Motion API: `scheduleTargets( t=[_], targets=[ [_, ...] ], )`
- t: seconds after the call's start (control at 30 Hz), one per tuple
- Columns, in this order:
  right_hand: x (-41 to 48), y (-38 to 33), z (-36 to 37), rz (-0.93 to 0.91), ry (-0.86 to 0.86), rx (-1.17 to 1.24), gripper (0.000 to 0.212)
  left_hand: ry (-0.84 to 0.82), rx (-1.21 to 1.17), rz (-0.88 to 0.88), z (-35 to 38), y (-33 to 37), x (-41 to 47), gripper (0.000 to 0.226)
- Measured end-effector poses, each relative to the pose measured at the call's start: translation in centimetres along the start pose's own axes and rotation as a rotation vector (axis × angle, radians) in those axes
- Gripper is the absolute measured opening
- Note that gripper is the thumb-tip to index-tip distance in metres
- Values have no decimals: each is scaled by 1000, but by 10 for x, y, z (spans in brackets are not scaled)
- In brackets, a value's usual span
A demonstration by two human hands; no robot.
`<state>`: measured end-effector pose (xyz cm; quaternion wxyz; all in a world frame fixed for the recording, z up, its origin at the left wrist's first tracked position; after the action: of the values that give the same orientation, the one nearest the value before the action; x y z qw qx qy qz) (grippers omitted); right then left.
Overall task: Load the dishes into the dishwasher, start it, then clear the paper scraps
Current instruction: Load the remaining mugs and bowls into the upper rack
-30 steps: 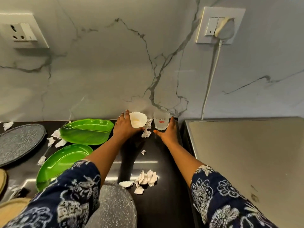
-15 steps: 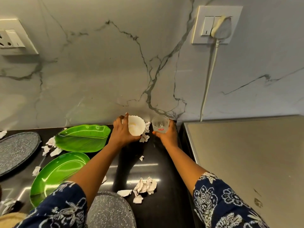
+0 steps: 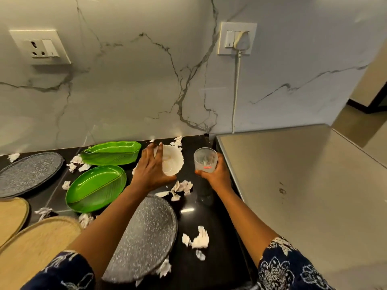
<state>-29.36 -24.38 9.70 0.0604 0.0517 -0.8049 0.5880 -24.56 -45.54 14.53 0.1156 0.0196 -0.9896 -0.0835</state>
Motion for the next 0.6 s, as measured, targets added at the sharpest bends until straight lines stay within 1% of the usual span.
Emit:
scheduleTargets(
  t=[0.17, 0.3, 0.37, 0.47, 0.53, 0.6],
  targets=[
    [-61, -21, -27, -55, 15, 4, 78, 12, -60, 0, -23, 19, -47, 121],
    [-137, -23, -68, -89, 89, 29, 80, 7, -95, 54, -40, 60, -115, 121],
    [-173, -21, -97, -71, 117, 28, 81, -17, -118, 107, -41, 86, -148, 121],
    [-222, -17, -145, -29, 148, 109, 78, -53, -166, 194, -37, 125, -192, 121],
    [-255, -11, -182, -10, 151, 133, 76, -75, -183, 244, -31, 155, -222, 119],
    [-283, -1, -216, 21, 139, 144, 75, -63, -176, 309, -21, 181, -248, 117]
  ],
)
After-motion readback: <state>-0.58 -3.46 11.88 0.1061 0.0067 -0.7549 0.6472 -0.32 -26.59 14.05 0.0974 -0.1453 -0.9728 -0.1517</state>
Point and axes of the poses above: each hand's wrist, its own x-axis towards the middle knuckle, its own z-axis out of the palm, y = z × x, the point moved 1 cm from there along x, towards the middle knuckle, and after that the axes turned 1 degree about x, right-handed, at the moved point
